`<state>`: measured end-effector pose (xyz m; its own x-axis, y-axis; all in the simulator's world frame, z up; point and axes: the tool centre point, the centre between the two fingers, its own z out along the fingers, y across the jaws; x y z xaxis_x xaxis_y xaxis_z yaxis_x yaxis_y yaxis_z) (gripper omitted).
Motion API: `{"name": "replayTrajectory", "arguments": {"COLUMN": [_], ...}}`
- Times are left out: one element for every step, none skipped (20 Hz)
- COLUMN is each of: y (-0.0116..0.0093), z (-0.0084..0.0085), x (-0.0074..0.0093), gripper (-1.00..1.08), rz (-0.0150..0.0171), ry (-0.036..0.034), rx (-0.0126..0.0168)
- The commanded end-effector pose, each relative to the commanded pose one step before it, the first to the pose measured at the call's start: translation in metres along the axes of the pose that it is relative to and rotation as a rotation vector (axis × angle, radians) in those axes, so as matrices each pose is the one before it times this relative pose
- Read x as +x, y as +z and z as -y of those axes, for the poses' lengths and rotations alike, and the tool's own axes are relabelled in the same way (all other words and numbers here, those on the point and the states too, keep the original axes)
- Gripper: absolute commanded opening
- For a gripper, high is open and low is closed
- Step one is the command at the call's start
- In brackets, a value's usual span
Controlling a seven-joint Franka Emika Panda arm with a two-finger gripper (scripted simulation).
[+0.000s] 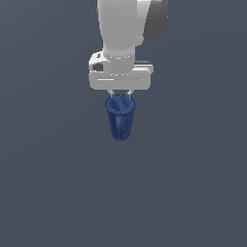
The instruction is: Pick up the object and move it to a goal position.
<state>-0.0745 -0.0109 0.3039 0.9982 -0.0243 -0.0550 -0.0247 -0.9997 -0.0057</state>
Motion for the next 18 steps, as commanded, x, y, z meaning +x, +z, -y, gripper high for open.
{"name": "replayTrajectory", "arguments": {"y": [0.00236,0.00116,0.00131,0.00146,0.00161,0.00178,0.00196,0.00214,0.00233,0.00254,0.00275,0.00297,0.0031,0.00318,0.00322,0.00313,0.00303,0.0029], "z": [-0.0005,-0.00021,-0.00023,-0.00023,-0.00023,-0.00023,-0.00022,-0.0002,-0.00018,-0.00016,-0.00013,-0.00009,-0.00004,0.0,0.00004,0.00008,0.00011,0.00014], "x": [0.00443,0.00236,0.0026,0.00285,0.00309,0.00333,0.00357,0.0038,0.00403,0.00426,0.00448,0.00468,0.00473,0.0047,0.00462,0.00437,0.00411,0.00384], "gripper": [0.28,0.28,0.28,0.28,0.28,0.28,0.28,0.28,0.28,0.28,0.28,0.28,0.28,0.28,0.28,0.28,0.28,0.28], "rz": [0.01207,0.00621,0.00688,0.00755,0.00822,0.00891,0.00959,0.01026,0.01094,0.01163,0.01232,0.01298,0.01323,0.01325,0.01313,0.01251,0.01186,0.01117], "ry": [0.01076,0.00565,0.00624,0.00682,0.0074,0.00798,0.00855,0.0091,0.00964,0.01019,0.01072,0.01122,0.01135,0.01128,0.0111,0.01049,0.00988,0.00924], "rx": [0.00275,0.00141,0.00154,0.00166,0.00176,0.00186,0.00194,0.00201,0.00207,0.00212,0.00214,0.00215,0.00207,0.00196,0.00183,0.00163,0.00145,0.00128]}}
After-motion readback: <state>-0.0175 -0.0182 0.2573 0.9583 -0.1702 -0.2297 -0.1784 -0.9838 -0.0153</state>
